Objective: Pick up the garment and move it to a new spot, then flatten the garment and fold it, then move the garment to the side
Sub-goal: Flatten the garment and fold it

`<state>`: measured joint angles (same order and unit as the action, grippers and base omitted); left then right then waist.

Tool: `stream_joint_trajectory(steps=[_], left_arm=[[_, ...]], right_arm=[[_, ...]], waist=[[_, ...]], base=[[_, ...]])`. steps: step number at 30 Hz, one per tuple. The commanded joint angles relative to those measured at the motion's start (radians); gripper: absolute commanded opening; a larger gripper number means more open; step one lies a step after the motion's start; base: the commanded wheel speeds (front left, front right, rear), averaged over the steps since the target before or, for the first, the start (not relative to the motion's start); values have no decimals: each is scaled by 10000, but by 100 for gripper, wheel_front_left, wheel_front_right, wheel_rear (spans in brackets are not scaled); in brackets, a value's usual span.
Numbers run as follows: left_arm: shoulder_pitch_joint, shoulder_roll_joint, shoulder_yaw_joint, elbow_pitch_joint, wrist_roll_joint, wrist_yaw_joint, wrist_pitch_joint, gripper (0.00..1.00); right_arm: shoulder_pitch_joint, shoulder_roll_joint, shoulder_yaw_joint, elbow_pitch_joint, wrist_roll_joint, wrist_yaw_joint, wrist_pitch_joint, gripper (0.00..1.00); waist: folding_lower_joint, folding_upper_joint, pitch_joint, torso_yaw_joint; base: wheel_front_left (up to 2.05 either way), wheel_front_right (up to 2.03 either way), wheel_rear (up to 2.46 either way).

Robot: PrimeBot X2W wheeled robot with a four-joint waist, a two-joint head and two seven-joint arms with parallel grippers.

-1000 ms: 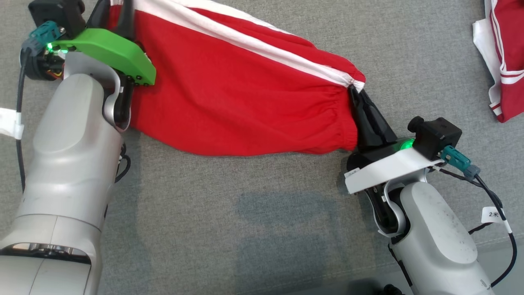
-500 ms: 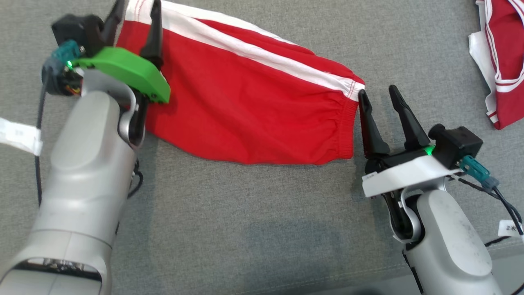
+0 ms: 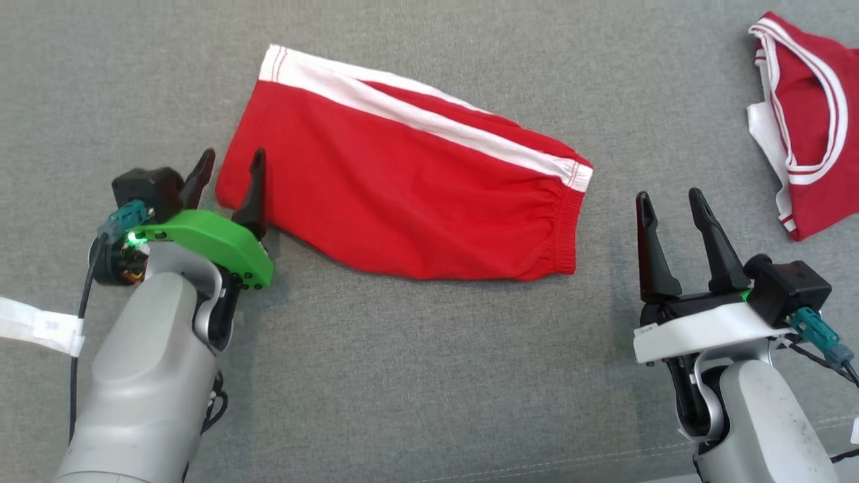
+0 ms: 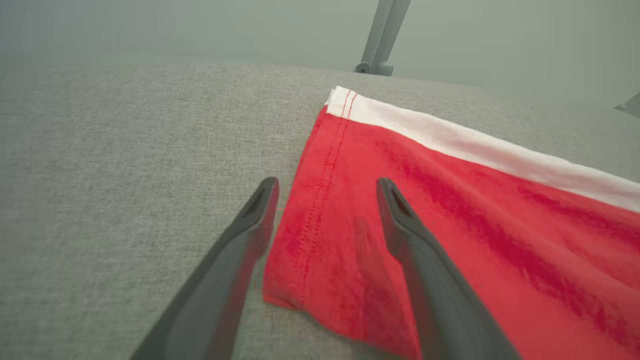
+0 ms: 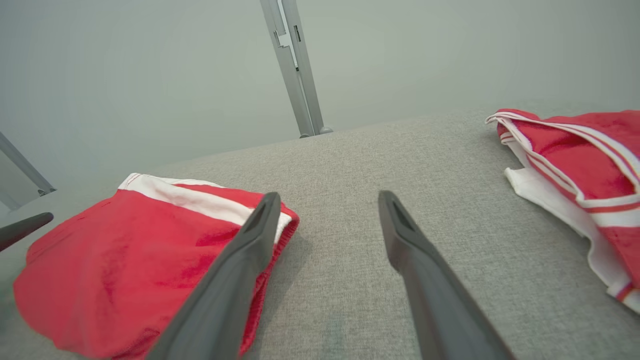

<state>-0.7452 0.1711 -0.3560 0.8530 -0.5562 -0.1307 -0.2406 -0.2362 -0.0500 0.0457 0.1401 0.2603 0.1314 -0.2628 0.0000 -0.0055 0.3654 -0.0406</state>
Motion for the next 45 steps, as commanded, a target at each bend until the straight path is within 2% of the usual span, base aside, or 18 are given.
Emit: stream_joint_trajectory(steps=[1, 10, 15, 25, 26, 27, 28, 29, 36, 45], left_arm=[[149, 121, -1, 88, -128, 11, 144, 100], [83, 541, -48, 628, -795, 11, 1445, 100], [-96, 658, 31, 969, -1047, 65, 1823, 100], [-276, 408, -12, 1552, -1289, 54, 2086, 100], [-281, 374, -65, 1586, -1303, 43, 2137, 82], [-294, 351, -111, 1626, -1315, 33, 2153, 49], [-309, 336, -156, 1657, -1322, 27, 2147, 30], [-316, 316, -199, 1678, -1324, 20, 2119, 0], [-212, 295, -374, 1688, -1461, 0, 1706, 0], [979, 87, -283, 998, -2104, -1, 634, 0]], right_arm=[[188, -14, -39, -79, -70, -16, -26, 100], [452, -12, -121, -362, 47, -14, -26, 100], [418, -12, -100, -442, 152, -14, -26, 100], [277, -14, -46, -501, 276, -14, -26, 100], [273, -12, -43, -505, 297, -14, -26, 100], [269, -12, -34, -505, 317, -14, -26, 100], [264, -12, -26, -502, 342, -14, -26, 100], [257, -12, -16, -507, 354, -14, -26, 100], [349, -12, -80, -512, 342, -14, -26, 100], [705, -14, -133, -276, 237, -15, -26, 100]], waist=[[0, 55, -387, -28], [0, 55, -519, -514], [0, 55, -419, -737], [0, 55, -316, -955], [0, 55, -320, -965], [0, 55, -325, -977], [0, 55, -335, -987], [0, 55, -348, -994], [0, 55, -613, -870], [0, 55, -1464, -292]], base=[[0, 0, 0], [0, 0, 0], [0, 0, 0], [0, 0, 0], [0, 0, 0], [0, 0, 0], [0, 0, 0], [0, 0, 0], [0, 0, 0], [0, 0, 0]])
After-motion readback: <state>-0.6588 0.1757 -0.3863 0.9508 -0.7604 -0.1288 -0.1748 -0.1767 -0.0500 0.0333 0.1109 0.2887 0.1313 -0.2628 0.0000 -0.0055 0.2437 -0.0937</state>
